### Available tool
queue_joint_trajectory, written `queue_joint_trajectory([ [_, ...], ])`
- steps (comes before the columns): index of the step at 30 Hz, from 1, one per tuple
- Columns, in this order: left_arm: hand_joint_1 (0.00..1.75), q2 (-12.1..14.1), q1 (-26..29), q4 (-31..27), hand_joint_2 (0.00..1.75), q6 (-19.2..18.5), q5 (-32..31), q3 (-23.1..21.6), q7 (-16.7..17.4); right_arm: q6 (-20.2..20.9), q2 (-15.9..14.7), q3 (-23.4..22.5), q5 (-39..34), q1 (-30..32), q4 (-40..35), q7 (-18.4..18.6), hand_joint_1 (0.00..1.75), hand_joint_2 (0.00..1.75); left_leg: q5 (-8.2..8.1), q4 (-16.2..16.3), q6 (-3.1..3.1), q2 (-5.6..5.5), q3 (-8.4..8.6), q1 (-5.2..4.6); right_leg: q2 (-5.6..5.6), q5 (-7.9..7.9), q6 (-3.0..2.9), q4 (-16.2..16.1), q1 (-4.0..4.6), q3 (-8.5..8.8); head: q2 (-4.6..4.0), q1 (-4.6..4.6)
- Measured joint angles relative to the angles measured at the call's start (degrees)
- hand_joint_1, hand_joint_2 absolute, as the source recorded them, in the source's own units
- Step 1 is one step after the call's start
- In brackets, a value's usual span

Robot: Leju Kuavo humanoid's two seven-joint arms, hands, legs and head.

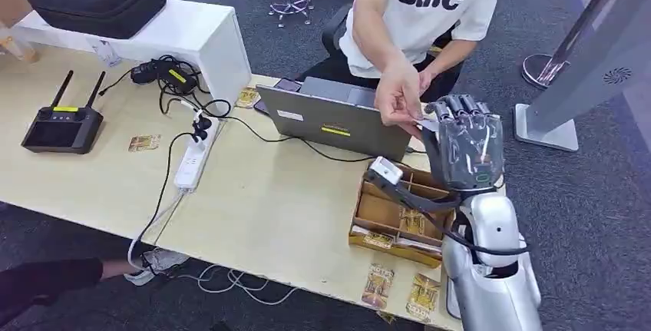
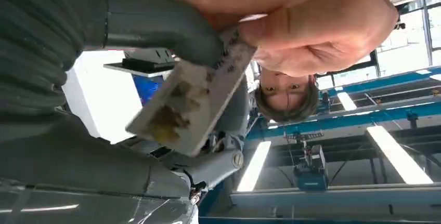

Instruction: Pass the card to the sensor for recognition and then transmit it.

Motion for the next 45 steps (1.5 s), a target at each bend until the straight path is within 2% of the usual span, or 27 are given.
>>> queue_joint_trajectory([
  [11, 0.0, 0.0, 0.0, 0.0, 1.75, 0.0, -0.1, 0.5, 0.0, 0.2, 0.2, 0.6, 0.2, 0.0, 1.1, -0.6, 1.75, 1.75, 0.01, 0.0, 0.0, 0.0, 0.0, 0.0, 0.0, 0.03, -0.02, 0.0, 0.0, 0.0, 0.0, 0.0],
  [14, 0.0, 0.0, 0.0, 0.0, 1.75, 0.0, -0.1, 0.7, 0.0, -0.3, 0.1, 0.9, -0.8, 0.2, 1.3, -1.7, 1.75, 1.75, 0.01, 0.0, 0.0, 0.01, 0.01, 0.0, 0.01, 0.03, -0.02, 0.0, 0.0, -0.02, 0.0, 0.0],
  [22, 0.0, -0.4, 0.0, 0.1, 1.75, 0.3, 0.6, 2.8, 0.0, -1.7, -0.1, -0.8, -9.9, 8.6, -2.7, -5.8, 1.75, 1.75, -0.03, 0.0, -0.02, -0.01, -0.07, -0.01, 0.01, 0.0, 0.01, 0.0, 0.0, -0.09, 0.0, 0.0],
  [29, 0.0, -0.6, 0.0, 0.1, 1.75, 0.5, 1.2, 3.7, 0.0, -1.8, -0.3, -3.3, -12.6, 11.7, -3.7, -6.1, 1.75, 1.75, -0.01, 0.0, -0.02, -0.02, -0.01, 0.0, -0.02, 0.01, 0.0, 0.0, 0.0, -0.09, 0.0, 0.0],
  [33, 0.0, -1.0, 0.4, 0.1, 1.75, 1.5, 2.3, 5.2, 0.0, -2.3, -0.5, -10.2, -20.4, 17.6, -3.6, -9.9, 1.75, 1.75, -0.03, 0.0, -0.02, -0.07, -0.06, -0.02, -0.06, 0.0, 0.01, 0.0, 0.0, -0.1, 0.0, 0.0],
  [38, 0.0, -1.5, 0.6, 0.1, 1.75, 2.1, 3.0, 7.4, 0.0, -2.0, -0.4, -20.4, -25.1, 24.2, -3.4, -15.8, 1.75, 1.75, -0.09, 0.0, 0.06, -0.08, -0.11, -0.07, -0.06, -0.02, 0.03, -0.1, -0.01, -0.13, 0.0, 0.0],
  [42, 0.0, -1.7, 0.6, 0.1, 1.75, 2.1, 3.0, 8.7, -0.4, 1.4, 0.7, -27.0, -27.1, 27.8, -4.0, -16.3, 1.75, 1.75, -0.1, 0.0, 0.06, -0.06, -0.13, -0.06, -0.05, -0.02, 0.03, -0.1, -0.01, -0.15, 0.0, 0.0],
  [45, 0.0, -1.9, 0.6, 0.1, 1.75, 2.2, 3.1, 9.4, -0.4, 2.0, 1.3, -30.6, -26.1, 28.8, -3.1, -16.4, 1.75, 1.75, -0.09, 0.0, 0.05, -0.01, -0.11, -0.04, -0.02, -0.01, 0.03, -0.1, -0.01, -0.16, 0.0, 0.0],
])
